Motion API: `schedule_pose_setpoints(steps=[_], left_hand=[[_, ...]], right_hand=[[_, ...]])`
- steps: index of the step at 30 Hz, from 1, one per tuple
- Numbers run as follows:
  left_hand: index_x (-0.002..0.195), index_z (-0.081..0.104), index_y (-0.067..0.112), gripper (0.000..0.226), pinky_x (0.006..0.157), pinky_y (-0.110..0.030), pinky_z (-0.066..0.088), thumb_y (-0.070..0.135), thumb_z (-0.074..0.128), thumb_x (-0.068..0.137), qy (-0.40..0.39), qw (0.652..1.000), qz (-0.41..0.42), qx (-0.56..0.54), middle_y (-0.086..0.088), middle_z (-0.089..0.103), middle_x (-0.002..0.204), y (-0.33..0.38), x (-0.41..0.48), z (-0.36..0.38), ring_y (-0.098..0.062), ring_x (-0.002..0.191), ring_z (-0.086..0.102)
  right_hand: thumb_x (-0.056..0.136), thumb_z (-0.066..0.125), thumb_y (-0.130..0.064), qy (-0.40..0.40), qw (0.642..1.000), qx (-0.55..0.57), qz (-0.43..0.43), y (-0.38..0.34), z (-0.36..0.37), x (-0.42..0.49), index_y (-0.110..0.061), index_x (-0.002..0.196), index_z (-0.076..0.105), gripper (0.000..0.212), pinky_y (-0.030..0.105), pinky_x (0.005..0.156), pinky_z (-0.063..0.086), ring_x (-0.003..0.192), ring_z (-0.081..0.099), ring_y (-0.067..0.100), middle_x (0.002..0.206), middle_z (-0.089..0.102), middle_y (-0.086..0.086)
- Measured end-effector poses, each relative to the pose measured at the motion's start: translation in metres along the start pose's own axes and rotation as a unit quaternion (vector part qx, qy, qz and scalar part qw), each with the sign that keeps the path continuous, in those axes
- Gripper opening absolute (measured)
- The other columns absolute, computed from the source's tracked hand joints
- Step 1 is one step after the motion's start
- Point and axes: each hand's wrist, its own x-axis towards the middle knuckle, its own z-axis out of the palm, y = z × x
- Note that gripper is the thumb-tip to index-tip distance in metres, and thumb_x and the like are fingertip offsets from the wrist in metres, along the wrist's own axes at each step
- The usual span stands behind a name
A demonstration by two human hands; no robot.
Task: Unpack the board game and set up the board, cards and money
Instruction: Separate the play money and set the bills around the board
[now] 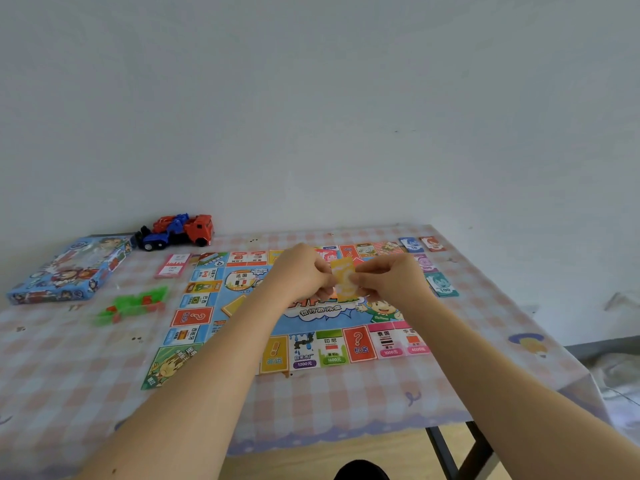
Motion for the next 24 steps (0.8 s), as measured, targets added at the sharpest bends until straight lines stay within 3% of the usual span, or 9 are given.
schedule_pose_setpoints(steps=[3, 9, 12, 14, 16, 19, 24], left_hand=[[0.081, 0.071, 0.003, 0.016, 0.070, -0.029, 0.059, 0.015, 0.065, 0.089, 0.000, 0.998, 0.005, -0.064, -0.010, 0.074, 0.079, 0.019, 0.004, 0.006, -0.019, 0.072, 0.072], [0.085, 0.071, -0.001, 0.016, 0.068, -0.027, 0.059, 0.013, 0.065, 0.089, -0.025, 0.996, 0.024, -0.081, -0.012, 0.072, 0.080, 0.062, 0.015, 0.039, -0.017, 0.065, 0.069], [0.084, 0.073, 0.002, 0.014, 0.063, -0.026, 0.058, 0.013, 0.065, 0.088, -0.025, 0.998, 0.035, -0.053, -0.011, 0.073, 0.079, 0.079, 0.018, 0.059, -0.013, 0.058, 0.066], [0.081, 0.075, 0.005, 0.014, 0.069, -0.030, 0.058, 0.013, 0.065, 0.086, 0.001, 0.998, 0.061, 0.002, -0.005, 0.072, 0.072, 0.086, 0.019, 0.070, -0.015, 0.062, 0.068], [0.085, 0.076, 0.009, 0.014, 0.074, -0.031, 0.056, 0.012, 0.063, 0.086, 0.013, 0.995, 0.094, 0.039, 0.001, 0.071, 0.073, 0.092, 0.020, 0.080, -0.015, 0.067, 0.066], [0.101, 0.075, 0.016, 0.020, 0.081, -0.031, 0.052, 0.013, 0.058, 0.090, 0.013, 0.987, 0.131, 0.095, 0.001, 0.073, 0.099, 0.098, 0.023, 0.093, -0.012, 0.084, 0.064], [0.108, 0.073, 0.023, 0.029, 0.074, -0.028, 0.049, 0.013, 0.049, 0.094, -0.015, 0.976, 0.147, 0.158, 0.004, 0.069, 0.113, 0.099, 0.031, 0.108, -0.012, 0.093, 0.062]], right_hand=[[0.076, 0.079, -0.014, 0.055, 0.998, 0.034, -0.005, -0.001, -0.018, -0.004, -0.014, 0.075, 0.071, 0.008, 0.023, 0.049, 0.050, 0.055, 0.063, 0.010, 0.064, 0.069, 0.000], [0.074, 0.080, -0.014, 0.123, 0.991, 0.042, 0.028, 0.007, -0.063, -0.012, -0.015, 0.072, 0.071, 0.009, 0.018, 0.047, 0.043, 0.055, 0.058, 0.010, 0.064, 0.067, 0.000], [0.073, 0.080, -0.012, 0.141, 0.988, 0.029, 0.059, 0.017, -0.092, -0.017, -0.012, 0.077, 0.072, 0.009, 0.014, 0.040, 0.037, 0.056, 0.058, 0.010, 0.067, 0.068, 0.002], [0.073, 0.080, -0.012, 0.159, 0.984, 0.014, 0.080, 0.026, -0.111, -0.019, -0.010, 0.078, 0.074, 0.008, 0.016, 0.043, 0.036, 0.055, 0.056, 0.011, 0.065, 0.066, 0.003], [0.072, 0.081, -0.013, 0.173, 0.979, -0.003, 0.104, 0.036, -0.127, -0.020, -0.010, 0.075, 0.075, 0.007, 0.020, 0.044, 0.037, 0.055, 0.056, 0.012, 0.061, 0.065, 0.003], [0.069, 0.082, -0.017, 0.174, 0.973, -0.041, 0.144, 0.049, -0.140, -0.019, -0.018, 0.063, 0.073, 0.011, 0.027, 0.048, 0.043, 0.070, 0.063, 0.022, 0.062, 0.067, 0.004], [0.068, 0.080, -0.015, 0.141, 0.967, -0.097, 0.190, 0.058, -0.140, -0.015, -0.018, 0.069, 0.075, 0.006, 0.034, 0.051, 0.056, 0.077, 0.069, 0.021, 0.068, 0.072, 0.005]])
